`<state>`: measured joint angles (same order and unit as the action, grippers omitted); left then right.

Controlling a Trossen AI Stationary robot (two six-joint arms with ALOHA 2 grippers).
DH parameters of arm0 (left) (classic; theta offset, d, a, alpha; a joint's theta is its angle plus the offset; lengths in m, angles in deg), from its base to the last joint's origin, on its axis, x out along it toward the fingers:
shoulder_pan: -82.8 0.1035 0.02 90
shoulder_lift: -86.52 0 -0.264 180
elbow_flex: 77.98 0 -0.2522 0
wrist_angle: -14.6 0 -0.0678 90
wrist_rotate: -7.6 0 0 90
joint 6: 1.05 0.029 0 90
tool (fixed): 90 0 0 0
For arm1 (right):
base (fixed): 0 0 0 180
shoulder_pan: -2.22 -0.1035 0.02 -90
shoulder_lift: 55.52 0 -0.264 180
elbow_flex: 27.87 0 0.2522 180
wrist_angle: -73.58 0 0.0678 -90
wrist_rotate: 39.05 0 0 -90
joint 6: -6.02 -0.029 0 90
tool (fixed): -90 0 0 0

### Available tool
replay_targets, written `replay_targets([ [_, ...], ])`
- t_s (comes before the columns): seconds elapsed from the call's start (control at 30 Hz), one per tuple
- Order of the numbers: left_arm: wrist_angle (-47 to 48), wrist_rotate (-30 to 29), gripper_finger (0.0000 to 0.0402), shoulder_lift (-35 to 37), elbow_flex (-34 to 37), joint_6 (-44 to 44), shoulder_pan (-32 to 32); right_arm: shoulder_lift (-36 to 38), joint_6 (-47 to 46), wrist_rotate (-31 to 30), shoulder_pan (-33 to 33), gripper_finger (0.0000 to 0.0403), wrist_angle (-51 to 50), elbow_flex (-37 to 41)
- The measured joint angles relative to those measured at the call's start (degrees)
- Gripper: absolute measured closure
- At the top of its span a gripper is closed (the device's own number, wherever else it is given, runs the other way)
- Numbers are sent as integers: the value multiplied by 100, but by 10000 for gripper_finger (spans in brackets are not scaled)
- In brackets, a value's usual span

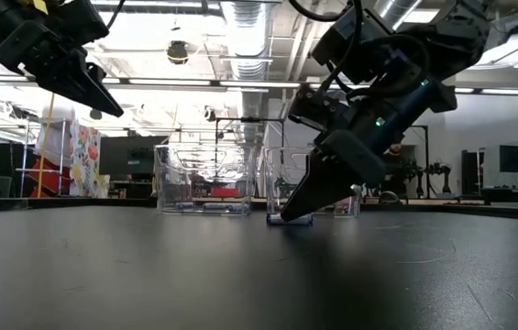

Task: Sort batteries
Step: Put the white battery into the left transparent bin

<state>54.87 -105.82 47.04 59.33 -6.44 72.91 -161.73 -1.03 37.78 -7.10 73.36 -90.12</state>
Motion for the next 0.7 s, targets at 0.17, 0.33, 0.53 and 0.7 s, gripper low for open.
replay_targets([
  [0.17, -1, 1, 262, 0, 0, 2, 0, 0, -42, 1, -10, 237, 2, 0],
  [0.33, -1, 1, 262, 0, 0, 2, 0, 2, -313, 24, -76, 237, -157, 0],
  [0.53, 0, 2, 262, 0, 0, 7, 0, 9, -363, 106, -151, 237, -299, -9],
  [0.7, -1, 2, 262, 0, 0, 7, 0, 9, -362, 107, -214, 259, -307, -9],
])
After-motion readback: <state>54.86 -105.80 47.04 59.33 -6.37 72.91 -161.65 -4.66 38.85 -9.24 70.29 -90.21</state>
